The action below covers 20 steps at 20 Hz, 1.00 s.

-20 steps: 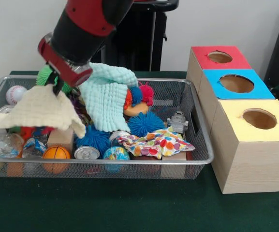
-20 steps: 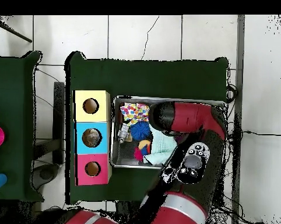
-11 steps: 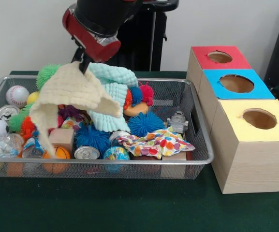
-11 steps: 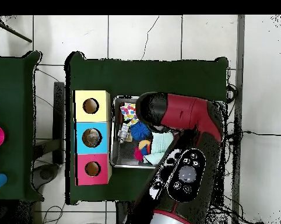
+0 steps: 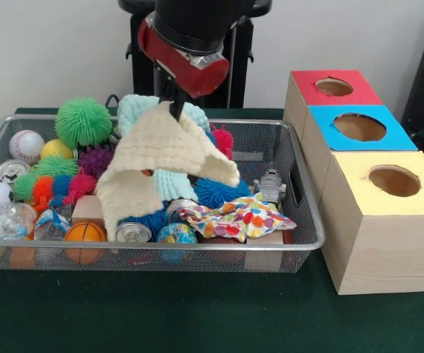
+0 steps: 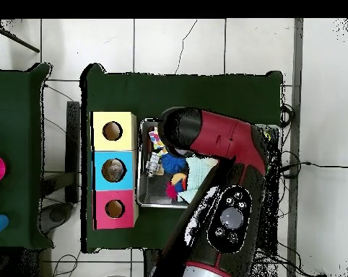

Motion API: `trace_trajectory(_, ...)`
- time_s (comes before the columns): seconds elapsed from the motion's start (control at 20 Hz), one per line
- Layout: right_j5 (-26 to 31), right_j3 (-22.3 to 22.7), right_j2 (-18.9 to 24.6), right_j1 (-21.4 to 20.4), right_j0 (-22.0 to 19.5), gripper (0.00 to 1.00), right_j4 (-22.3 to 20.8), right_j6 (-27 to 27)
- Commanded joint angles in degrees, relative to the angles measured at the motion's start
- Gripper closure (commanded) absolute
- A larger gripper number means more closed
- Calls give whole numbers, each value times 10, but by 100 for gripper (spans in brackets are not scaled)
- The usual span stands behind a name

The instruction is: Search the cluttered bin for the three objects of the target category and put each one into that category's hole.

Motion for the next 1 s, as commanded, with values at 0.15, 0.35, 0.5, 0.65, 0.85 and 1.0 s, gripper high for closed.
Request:
trace_trajectory(0.15,-27,119,76,15,6,100,70,122)
trace_trajectory(0.35,-48,141,72,24,15,100,79,118)
trace_trajectory(0.5,-45,138,61,28,22,0,75,113)
trace_trajectory(0.65,-42,131,51,34,32,0,66,113)
trace_trajectory(0.85,-28,111,22,36,50,0,58,133)
trace_trajectory(1.0,-20,88,20,34,48,0,57,117)
